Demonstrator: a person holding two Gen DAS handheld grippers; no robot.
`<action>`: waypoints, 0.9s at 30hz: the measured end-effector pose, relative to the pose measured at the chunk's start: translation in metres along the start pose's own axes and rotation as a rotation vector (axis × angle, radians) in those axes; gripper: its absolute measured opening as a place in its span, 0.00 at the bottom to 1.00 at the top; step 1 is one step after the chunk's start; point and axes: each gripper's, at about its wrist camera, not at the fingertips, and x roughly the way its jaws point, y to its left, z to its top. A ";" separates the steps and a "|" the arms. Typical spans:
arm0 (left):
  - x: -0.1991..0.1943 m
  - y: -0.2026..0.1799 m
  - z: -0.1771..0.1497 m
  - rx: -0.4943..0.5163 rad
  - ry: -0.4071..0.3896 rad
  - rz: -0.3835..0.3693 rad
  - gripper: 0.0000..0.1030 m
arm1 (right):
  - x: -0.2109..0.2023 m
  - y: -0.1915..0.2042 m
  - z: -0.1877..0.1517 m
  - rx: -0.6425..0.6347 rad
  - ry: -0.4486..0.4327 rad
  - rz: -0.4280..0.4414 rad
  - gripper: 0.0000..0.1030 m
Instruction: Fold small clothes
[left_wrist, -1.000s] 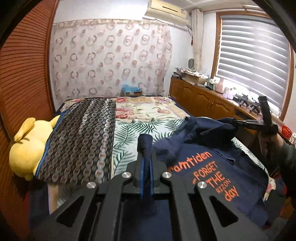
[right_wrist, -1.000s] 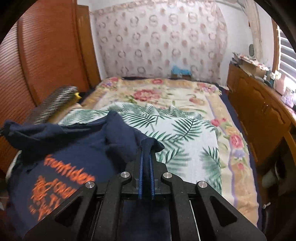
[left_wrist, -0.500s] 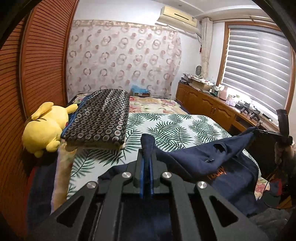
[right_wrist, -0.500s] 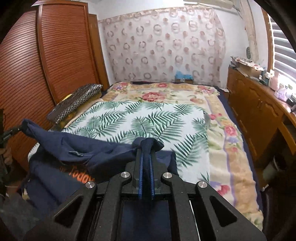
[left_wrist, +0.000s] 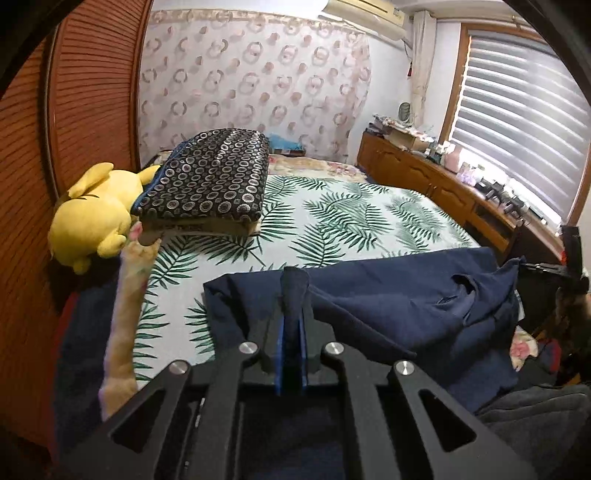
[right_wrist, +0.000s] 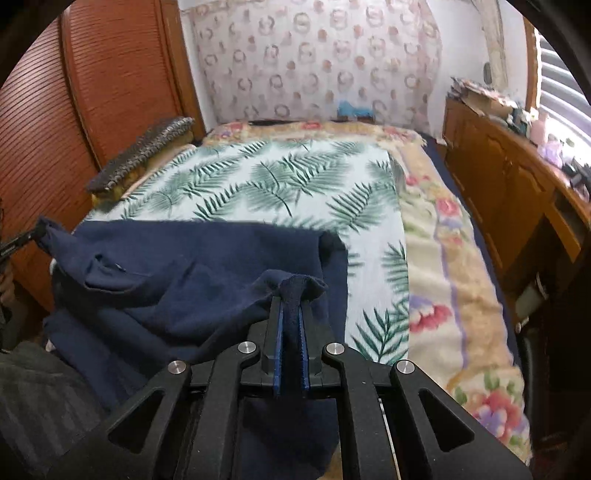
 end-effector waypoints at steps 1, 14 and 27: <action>-0.003 0.000 0.001 -0.001 -0.009 0.001 0.13 | -0.002 0.000 0.002 0.005 -0.009 0.009 0.05; 0.020 0.013 0.033 0.040 -0.010 0.046 0.62 | -0.008 0.004 0.041 -0.058 -0.087 -0.056 0.39; 0.106 0.050 0.028 0.013 0.166 0.134 0.62 | 0.096 -0.014 0.054 -0.079 0.077 -0.073 0.46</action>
